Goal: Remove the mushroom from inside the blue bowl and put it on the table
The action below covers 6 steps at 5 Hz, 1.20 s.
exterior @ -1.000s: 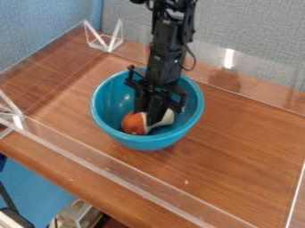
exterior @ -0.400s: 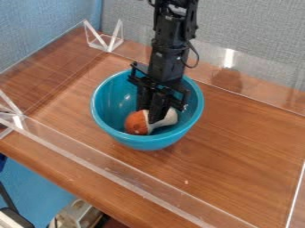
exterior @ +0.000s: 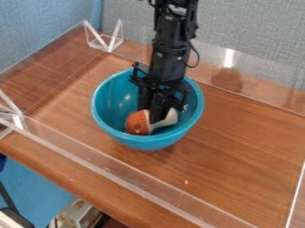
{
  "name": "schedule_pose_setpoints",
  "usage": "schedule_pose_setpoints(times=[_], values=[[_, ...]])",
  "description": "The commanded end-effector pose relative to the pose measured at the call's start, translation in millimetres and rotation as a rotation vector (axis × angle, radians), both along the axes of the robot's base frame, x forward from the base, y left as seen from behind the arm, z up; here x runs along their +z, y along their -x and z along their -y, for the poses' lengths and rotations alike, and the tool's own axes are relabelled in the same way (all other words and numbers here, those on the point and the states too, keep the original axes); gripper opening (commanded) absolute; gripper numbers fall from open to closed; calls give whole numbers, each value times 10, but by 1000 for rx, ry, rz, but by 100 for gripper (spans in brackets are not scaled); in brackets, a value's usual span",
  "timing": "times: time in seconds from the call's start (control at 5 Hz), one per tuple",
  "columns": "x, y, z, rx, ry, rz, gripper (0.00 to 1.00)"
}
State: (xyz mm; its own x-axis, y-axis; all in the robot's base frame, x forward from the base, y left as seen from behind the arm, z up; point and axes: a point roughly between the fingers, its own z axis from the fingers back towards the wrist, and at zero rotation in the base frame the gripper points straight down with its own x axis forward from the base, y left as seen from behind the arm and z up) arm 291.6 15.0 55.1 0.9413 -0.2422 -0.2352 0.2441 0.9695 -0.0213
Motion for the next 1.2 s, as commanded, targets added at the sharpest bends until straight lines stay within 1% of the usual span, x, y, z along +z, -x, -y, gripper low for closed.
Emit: schedule_pose_setpoints(times=[0.0, 0.2, 0.4, 0.6, 0.8, 1.0], values=[[329, -89, 45, -13, -1, 115, 0], [462, -84, 96, -25, -5, 142, 0], [501, -80, 130, -37, -9, 158, 0], [465, -90, 148, -47, -9, 160, 100], [413, -95, 154, -51, -9, 159, 100], [312, -92, 135, -53, -10, 150, 100]])
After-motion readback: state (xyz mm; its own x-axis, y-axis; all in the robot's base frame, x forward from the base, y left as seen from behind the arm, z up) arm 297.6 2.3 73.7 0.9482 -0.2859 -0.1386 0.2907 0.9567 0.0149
